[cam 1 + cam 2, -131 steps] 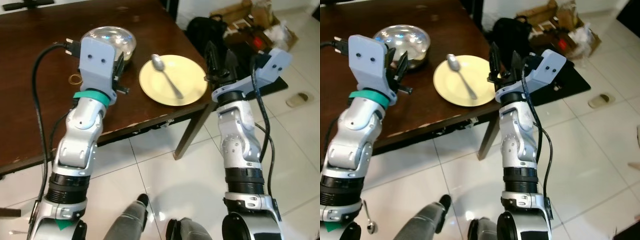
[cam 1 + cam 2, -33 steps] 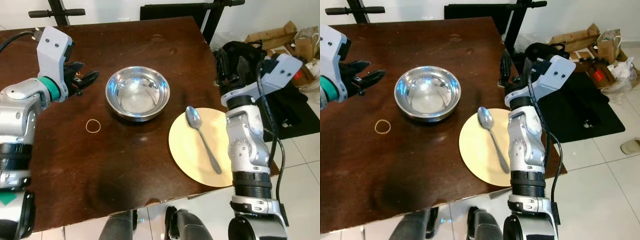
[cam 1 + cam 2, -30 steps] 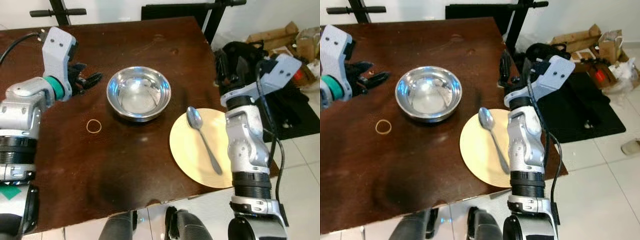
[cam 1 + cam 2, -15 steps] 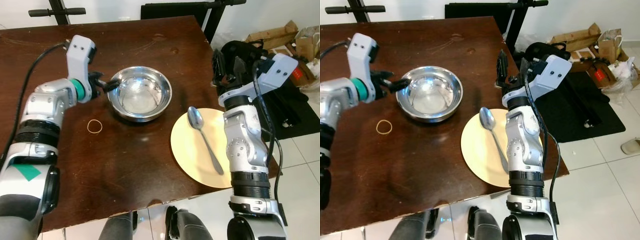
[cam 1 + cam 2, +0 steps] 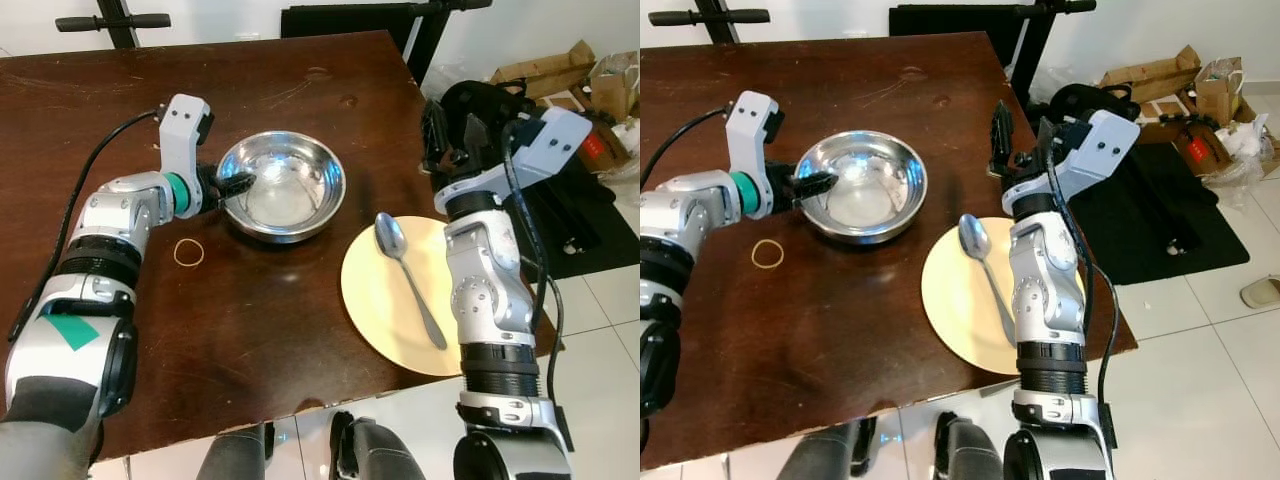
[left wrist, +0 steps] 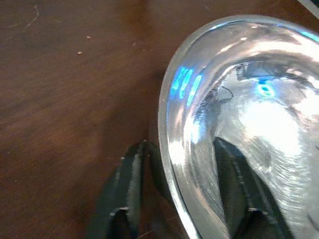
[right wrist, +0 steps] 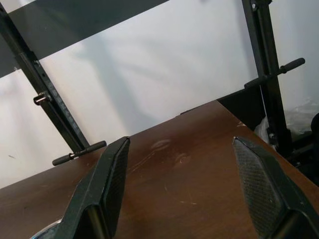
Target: Setting the table
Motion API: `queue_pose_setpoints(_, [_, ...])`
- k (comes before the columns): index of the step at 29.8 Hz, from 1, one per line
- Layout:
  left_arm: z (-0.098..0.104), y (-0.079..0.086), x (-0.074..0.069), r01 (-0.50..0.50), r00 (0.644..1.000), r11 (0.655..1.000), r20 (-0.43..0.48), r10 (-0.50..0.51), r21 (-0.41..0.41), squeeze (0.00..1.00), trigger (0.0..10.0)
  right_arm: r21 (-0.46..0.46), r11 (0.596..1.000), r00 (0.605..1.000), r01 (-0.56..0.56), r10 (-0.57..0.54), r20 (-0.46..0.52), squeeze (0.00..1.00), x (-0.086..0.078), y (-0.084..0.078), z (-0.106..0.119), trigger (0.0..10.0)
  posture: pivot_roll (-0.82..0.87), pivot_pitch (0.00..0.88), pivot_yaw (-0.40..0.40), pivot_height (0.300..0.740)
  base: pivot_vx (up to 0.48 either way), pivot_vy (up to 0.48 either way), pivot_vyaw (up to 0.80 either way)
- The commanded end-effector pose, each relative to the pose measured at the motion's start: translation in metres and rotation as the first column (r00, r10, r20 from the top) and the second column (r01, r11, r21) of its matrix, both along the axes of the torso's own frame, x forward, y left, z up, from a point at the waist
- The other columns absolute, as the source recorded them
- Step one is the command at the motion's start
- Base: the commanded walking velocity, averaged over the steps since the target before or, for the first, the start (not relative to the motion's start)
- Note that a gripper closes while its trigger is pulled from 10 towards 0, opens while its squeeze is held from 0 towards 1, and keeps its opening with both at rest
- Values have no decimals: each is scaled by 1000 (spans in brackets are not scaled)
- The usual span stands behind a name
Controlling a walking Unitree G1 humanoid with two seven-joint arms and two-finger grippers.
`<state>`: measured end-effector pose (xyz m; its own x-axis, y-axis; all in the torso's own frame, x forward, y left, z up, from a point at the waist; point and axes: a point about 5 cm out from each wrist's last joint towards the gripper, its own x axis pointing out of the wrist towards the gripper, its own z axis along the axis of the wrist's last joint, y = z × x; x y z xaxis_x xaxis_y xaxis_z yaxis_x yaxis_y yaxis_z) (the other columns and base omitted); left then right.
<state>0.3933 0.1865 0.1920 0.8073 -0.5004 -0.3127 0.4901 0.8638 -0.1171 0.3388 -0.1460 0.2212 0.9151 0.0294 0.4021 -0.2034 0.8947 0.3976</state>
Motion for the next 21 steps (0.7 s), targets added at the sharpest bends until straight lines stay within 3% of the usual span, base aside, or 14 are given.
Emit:
queue_pose_setpoints(1, [-12, 2, -3, -20, 999, 1000, -51, 19, -19, 0, 0, 1, 1000, 1000, -9, 9, -15, 0, 1, 1, -2, 10000, 220, 138, -9, 740, 0, 0, 0])
queue_pose_setpoints(16, [-20, -4, -8, -66, 997, 994, -57, 61, -88, 0, 0, 2, 1000, 1000, -12, 12, -5, 0, 1, 2, 1, 10000, 212, 133, -5, 740, 0, 0, 0])
queue_pose_setpoints(20, [-12, -8, -8, -102, 994, 990, 25, 105, -96, 0, 0, 3, 1000, 1000, -10, 10, -5, 0, 0, 1, 1, 10000, 211, 141, -10, 740, 0, 0, 0])
queue_pose_setpoints(21, [-2, -10, -8, -141, 982, 986, 113, 151, -94, 0, 0, 4, 1000, 1000, -13, 13, -3, 0, 0, 1, 2, 10000, 210, 144, -13, 740, 0, 0, 0])
